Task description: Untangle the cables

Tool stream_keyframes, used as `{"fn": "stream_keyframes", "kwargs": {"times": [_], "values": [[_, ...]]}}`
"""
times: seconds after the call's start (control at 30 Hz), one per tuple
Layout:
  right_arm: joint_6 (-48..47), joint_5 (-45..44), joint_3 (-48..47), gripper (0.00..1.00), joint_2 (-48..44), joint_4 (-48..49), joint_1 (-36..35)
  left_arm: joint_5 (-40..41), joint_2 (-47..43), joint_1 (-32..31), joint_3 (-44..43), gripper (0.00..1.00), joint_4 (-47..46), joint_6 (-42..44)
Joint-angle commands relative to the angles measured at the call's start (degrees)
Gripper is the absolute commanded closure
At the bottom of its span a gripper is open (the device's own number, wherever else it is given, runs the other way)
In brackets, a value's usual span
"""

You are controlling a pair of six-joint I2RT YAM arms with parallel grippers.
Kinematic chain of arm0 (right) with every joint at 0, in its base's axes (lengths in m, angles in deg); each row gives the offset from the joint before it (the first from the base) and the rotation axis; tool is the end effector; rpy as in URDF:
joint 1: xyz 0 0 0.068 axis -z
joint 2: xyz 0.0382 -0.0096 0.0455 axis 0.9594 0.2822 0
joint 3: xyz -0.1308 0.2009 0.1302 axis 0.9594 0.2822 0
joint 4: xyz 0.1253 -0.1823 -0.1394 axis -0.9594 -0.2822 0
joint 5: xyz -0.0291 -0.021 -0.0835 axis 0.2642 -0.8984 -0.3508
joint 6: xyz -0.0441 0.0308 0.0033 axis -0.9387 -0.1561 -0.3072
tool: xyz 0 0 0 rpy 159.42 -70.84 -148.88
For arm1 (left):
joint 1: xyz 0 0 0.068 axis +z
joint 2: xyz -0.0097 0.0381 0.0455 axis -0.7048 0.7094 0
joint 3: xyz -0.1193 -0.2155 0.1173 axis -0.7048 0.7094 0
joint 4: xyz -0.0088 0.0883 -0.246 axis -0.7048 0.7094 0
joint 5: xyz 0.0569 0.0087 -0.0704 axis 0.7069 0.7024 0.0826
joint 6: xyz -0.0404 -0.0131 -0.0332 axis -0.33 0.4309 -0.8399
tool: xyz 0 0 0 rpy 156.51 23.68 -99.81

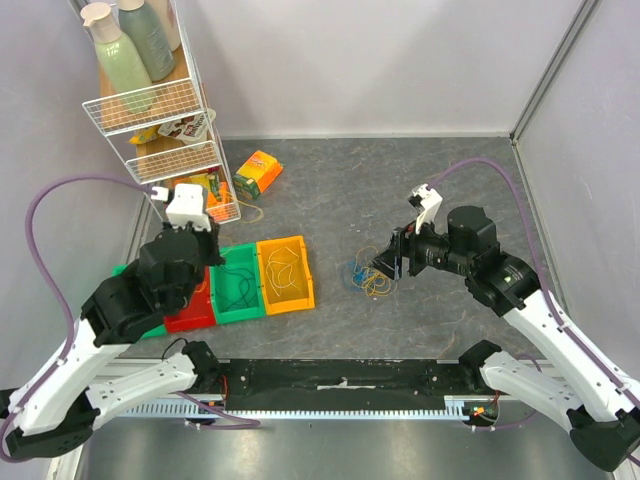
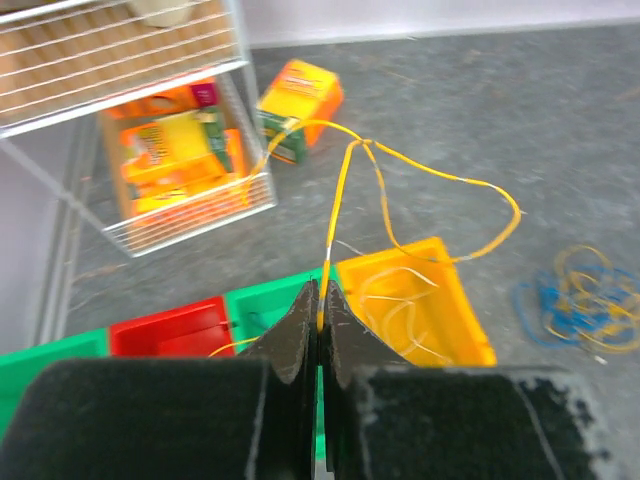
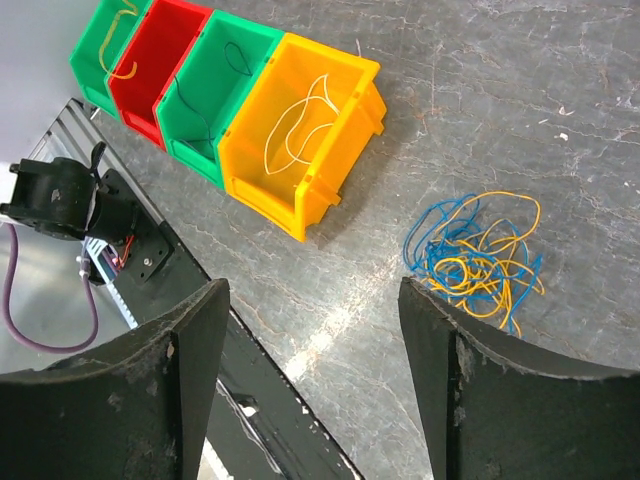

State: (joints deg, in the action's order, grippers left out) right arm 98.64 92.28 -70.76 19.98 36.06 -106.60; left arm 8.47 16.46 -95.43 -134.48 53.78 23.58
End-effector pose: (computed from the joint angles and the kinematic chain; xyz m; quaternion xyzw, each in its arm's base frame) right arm 0.1503 0.1131 0.3460 -0.1707 0.8111 0.3908 0.4003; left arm 0.0887 -0.0712 0.4219 0.0443 0.7958 -0.0466 0.6021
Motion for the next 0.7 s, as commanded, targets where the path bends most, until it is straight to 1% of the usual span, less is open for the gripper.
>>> {"fn": "stream_keyframes", "kwargs": {"times": [0.0, 0.07, 0.13, 0.17, 0.2, 0.27, 0.33, 0.37, 0.43, 0.47, 0.57, 0.6, 0.67], "values": [[-1.3, 1.6, 0.3, 0.24, -0.9, 3.3, 0.0, 15.1, -3.8, 0.8, 3.7, 0.98, -4.8, 4.8], [-1.4, 2.0, 0.8, 0.24, -1.0, 3.2, 0.0, 17.0, -3.4, 1.7, 5.0, 0.98, -5.8, 5.6], [-1.6, 1.9, 1.1, 0.24, -1.1, 3.2, 0.0, 14.5, -2.4, 4.6, 6.3, 0.98, -7.0, 6.3], [-1.6, 2.1, 1.3, 0.24, -1.1, 3.2, 0.0, 12.0, -1.6, 7.7, 7.0, 0.98, -7.7, 6.5], [-1.7, 2.2, 1.5, 0.24, -1.2, 3.3, 0.0, 7.7, -0.6, 11.3, 7.8, 0.98, -8.5, 6.7], [-2.0, 2.4, 1.8, 0.24, -1.5, 3.2, 0.0, -2.3, 1.2, 22.5, 9.5, 0.98, -10.7, 6.3], [-2.2, 2.3, 1.8, 0.24, -2.1, 3.0, 0.0, -10.1, 2.2, 32.3, 11.3, 0.98, -12.1, 4.3], [-2.4, 2.1, 1.8, 0.24, -2.2, 2.5, 0.0, -12.6, 2.1, 35.8, 12.4, 0.98, -12.7, 3.3], [-2.9, 1.6, 1.3, 0.24, -3.0, 1.2, 0.0, -14.8, 1.4, 41.7, 14.6, 0.98, -14.0, 1.6], [-3.2, 1.5, 1.1, 0.23, -3.3, 0.7, 0.0, -14.9, 1.1, 43.5, 16.1, 0.98, -14.6, 1.3], [-3.5, 1.2, 0.7, 0.23, -3.9, 0.1, 0.0, -11.1, 1.0, 46.5, 19.1, 0.98, -14.4, -2.6], [-3.6, 1.2, 0.6, 0.23, -3.9, 0.0, 0.0, -10.7, 1.0, 47.7, 19.7, 0.98, -13.5, -5.4], [-3.9, 1.5, 0.6, 0.23, -3.7, -0.2, 0.0, -12.5, 0.7, 49.9, 20.7, 0.98, -11.7, -10.5]]}}
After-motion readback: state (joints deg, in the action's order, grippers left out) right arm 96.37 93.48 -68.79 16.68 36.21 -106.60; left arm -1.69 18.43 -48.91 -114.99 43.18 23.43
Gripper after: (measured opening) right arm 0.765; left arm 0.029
